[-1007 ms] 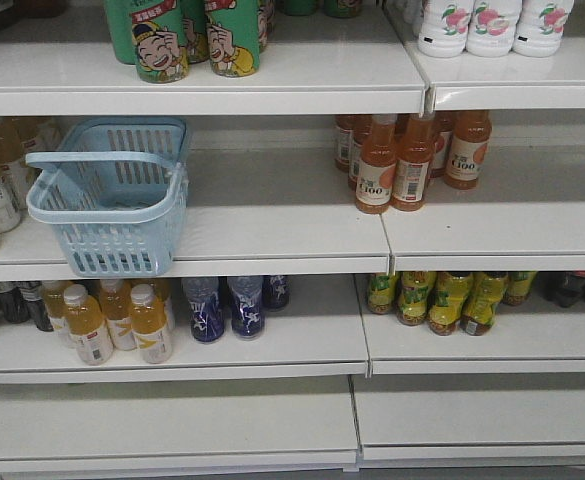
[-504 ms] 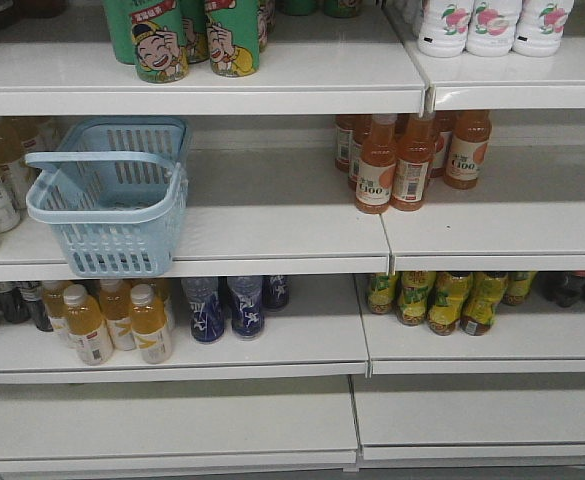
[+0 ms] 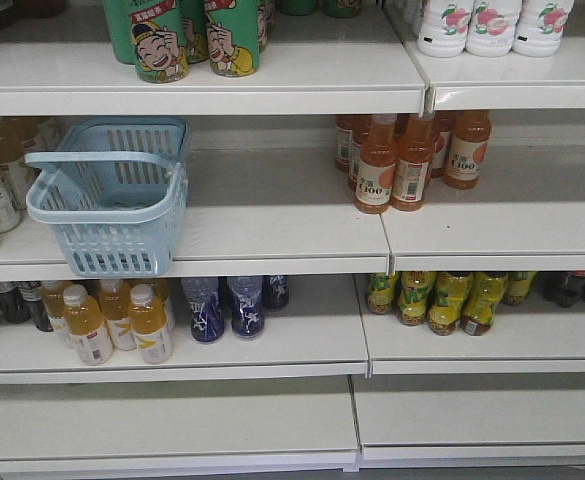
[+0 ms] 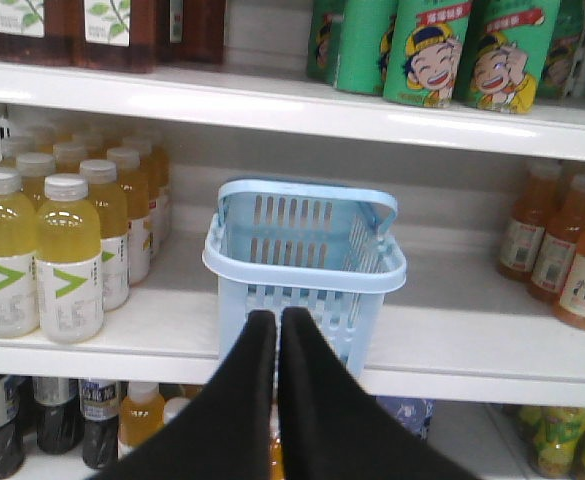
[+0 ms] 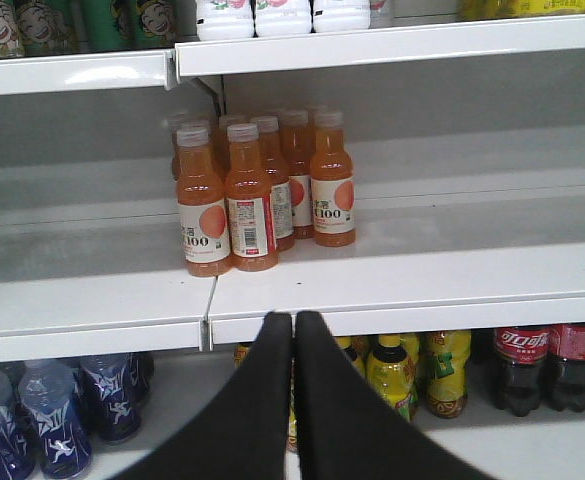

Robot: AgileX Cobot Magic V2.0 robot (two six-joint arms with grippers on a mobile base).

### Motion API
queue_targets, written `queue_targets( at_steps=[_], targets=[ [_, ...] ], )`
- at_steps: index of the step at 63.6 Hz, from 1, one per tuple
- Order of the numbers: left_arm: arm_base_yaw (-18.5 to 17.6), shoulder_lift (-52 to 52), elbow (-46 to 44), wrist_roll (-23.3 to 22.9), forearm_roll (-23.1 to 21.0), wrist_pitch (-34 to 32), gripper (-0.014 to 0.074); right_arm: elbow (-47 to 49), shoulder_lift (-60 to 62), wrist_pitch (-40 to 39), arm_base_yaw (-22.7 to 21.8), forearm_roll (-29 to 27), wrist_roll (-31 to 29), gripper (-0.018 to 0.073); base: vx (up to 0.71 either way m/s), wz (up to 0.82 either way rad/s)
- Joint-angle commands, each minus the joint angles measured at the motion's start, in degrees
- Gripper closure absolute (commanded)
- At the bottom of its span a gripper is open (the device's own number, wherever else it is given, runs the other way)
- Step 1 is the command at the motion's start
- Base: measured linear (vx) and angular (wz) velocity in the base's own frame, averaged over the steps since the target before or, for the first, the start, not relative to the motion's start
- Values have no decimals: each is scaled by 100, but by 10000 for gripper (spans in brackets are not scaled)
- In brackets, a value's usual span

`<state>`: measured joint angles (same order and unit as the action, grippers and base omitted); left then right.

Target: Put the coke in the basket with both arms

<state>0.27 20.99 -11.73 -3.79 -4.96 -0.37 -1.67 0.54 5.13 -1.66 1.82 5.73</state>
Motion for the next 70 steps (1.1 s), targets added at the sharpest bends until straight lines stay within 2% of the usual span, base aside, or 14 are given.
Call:
queue_targets(
  at_steps=[1,16,28,40,45,57,70],
  targets=[
    [6,764,-475,-43,-28,-675,603,-78,102,-424,-34,17,-10,568,0,0],
    [-4,2105,-794,-113,-34,-1872,603,-78,102,-424,-34,17,-10,568,0,0],
    [-4,2939,-794,-106,-34,-3186,603,-78,102,-424,-34,17,-10,568,0,0],
    [-4,3451,-794,-106,-1,-3295,582,-78,102,-424,-34,17,-10,568,0,0],
    [-4,3486,-794,-106,202,-3239,550,-78,102,-424,-34,17,-10,568,0,0],
    [-4,3486,-832,-174,1080,-3188,380,-78,102,-424,-34,17,-10,568,0,0],
    [-4,3486,-832,-721,1217,-3202,115,-78,102,-424,-34,17,-10,568,0,0]
  ],
)
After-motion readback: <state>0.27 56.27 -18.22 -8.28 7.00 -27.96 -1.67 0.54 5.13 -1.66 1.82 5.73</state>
